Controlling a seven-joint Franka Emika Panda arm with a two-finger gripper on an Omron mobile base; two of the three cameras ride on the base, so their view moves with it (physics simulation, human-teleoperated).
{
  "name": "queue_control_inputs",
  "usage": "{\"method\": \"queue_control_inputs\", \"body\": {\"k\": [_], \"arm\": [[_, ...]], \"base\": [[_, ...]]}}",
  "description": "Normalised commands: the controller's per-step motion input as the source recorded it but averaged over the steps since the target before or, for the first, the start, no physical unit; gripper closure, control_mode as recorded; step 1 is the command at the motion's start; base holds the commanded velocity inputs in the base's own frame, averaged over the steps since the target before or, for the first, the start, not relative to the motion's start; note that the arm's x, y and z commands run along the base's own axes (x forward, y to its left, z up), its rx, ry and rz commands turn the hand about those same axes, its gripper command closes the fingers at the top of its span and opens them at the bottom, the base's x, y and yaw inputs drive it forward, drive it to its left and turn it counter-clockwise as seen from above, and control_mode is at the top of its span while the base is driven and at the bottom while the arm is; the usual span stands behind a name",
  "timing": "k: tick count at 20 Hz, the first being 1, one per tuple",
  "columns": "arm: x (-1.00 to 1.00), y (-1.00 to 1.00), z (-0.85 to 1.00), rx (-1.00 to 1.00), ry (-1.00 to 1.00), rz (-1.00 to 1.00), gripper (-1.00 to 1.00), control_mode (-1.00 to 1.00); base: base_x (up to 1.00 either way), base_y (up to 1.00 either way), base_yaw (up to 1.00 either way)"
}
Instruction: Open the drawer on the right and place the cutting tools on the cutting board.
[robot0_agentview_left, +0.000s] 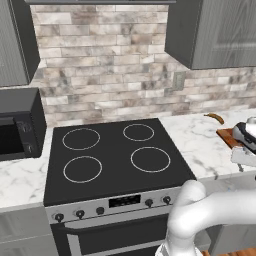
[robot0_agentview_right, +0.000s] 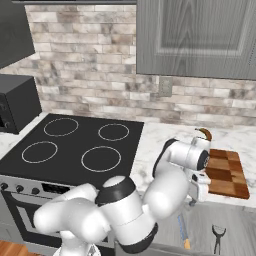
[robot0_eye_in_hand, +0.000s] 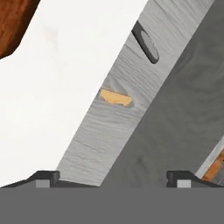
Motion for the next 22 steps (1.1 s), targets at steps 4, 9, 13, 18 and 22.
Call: {"method": "queue_control_inputs", "body": {"k": [4,9,13,18,22], "arm": [[0.01,-0.05,-0.35,0.00,0.00,0.14,-1.00,-1.00],[0.00,-0.06,-0.48,0.00,0.00,0.38,-1.00,-1.00],[-0.31,0.00,-0.60,0.00,-0.04,0.47,-1.00,-1.00],[-0.50,0.00,-0.76,0.00,-0.05,0.45,-1.00,-1.00],[-0.53,0.00,-0.85,0.03,-0.08,0.39,-1.00,-1.00]], "base": [[0.00,0.00,0.00],[0.00,0.00,0.00],[0.00,0.00,0.00],[0.00,0.00,0.00],[0.00,0.00,0.00]]}}
